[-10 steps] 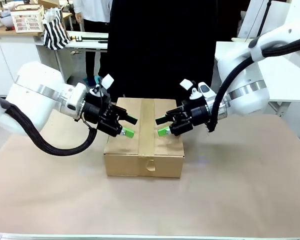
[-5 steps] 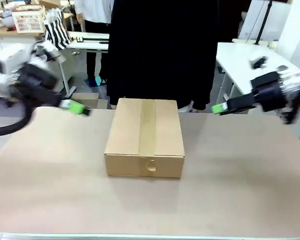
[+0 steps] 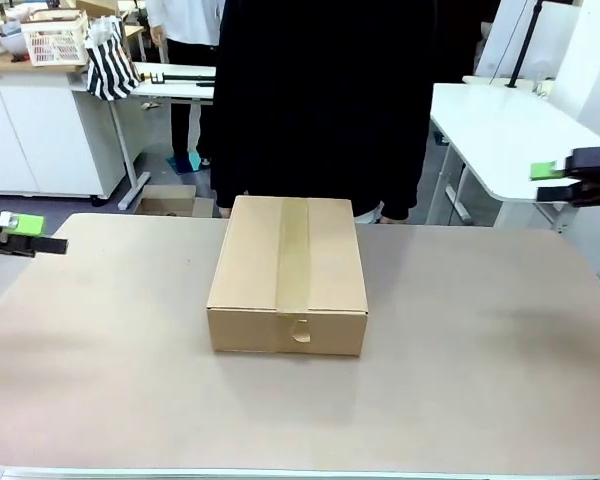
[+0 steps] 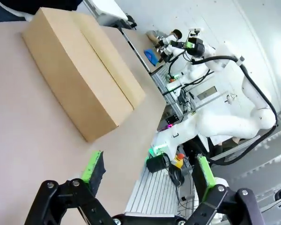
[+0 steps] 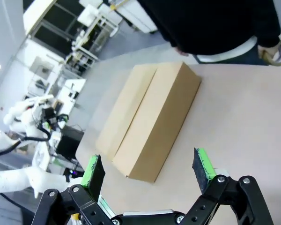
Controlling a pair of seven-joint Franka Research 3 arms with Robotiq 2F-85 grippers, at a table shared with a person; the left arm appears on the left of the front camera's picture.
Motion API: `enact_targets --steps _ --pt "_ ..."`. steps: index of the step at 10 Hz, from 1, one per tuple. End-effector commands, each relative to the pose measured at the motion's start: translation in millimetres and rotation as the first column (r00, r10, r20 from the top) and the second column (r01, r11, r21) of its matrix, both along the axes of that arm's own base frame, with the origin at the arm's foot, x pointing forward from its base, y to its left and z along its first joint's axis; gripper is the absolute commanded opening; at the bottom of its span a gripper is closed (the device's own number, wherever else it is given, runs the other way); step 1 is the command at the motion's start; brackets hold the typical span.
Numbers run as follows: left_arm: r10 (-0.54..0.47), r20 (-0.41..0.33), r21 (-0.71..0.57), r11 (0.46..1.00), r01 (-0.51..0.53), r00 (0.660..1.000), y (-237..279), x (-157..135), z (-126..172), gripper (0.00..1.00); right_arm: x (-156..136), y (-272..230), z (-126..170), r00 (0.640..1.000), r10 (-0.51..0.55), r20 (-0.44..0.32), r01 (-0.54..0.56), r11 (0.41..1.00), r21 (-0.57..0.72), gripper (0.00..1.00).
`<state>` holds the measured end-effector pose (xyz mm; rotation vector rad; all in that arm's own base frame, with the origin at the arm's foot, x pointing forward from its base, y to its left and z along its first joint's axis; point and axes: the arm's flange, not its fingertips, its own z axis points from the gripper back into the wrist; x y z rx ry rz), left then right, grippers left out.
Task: Pack the gift set into the box.
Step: Press and hold the closed box until the human finishes sealing it.
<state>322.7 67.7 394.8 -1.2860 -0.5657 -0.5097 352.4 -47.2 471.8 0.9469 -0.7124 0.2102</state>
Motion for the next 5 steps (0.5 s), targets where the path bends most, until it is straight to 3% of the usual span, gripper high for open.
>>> enact_targets --steps 1,5 --pt "-0.091 0.022 0.015 0.996 0.090 0.996 -26.0 -5.3 18.2 1.00 0.9 24.5 4.8 0.999 0.044 -0.004 -0.044 0.999 -0.029 1.00" --pt "-0.091 0.022 0.015 0.996 0.090 0.996 -26.0 -5.3 18.2 1.00 0.9 24.5 4.8 0.999 0.044 -0.004 -0.044 0.999 -0.029 1.00"
